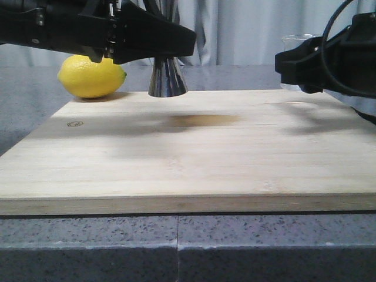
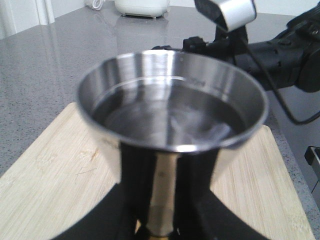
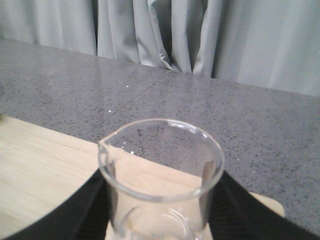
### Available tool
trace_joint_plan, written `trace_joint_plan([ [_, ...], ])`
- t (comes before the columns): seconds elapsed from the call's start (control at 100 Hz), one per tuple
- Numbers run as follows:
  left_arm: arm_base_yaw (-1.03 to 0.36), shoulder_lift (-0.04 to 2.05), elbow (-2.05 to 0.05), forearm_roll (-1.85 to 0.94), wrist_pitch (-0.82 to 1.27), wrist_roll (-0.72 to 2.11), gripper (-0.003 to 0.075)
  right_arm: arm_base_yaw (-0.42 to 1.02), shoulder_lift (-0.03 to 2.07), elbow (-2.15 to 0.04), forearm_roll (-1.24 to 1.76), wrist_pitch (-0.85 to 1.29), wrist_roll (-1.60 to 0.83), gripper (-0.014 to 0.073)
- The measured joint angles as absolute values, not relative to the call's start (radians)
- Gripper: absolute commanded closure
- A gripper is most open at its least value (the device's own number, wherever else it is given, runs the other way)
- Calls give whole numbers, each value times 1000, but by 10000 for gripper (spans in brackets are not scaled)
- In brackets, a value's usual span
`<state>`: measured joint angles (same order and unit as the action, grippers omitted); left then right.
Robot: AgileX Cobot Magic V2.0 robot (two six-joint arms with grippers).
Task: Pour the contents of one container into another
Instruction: 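Lower the glass beaker onto the board's far corner with the right gripper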
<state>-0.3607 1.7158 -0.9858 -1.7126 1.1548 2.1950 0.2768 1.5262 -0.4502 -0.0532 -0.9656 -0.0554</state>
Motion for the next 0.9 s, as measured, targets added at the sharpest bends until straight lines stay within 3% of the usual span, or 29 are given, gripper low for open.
trace_joint_plan([
  [0.9, -361, 1716, -986, -1711, 1155, 2195, 661, 241, 1662, -450, 32, -1096, -126, 338],
])
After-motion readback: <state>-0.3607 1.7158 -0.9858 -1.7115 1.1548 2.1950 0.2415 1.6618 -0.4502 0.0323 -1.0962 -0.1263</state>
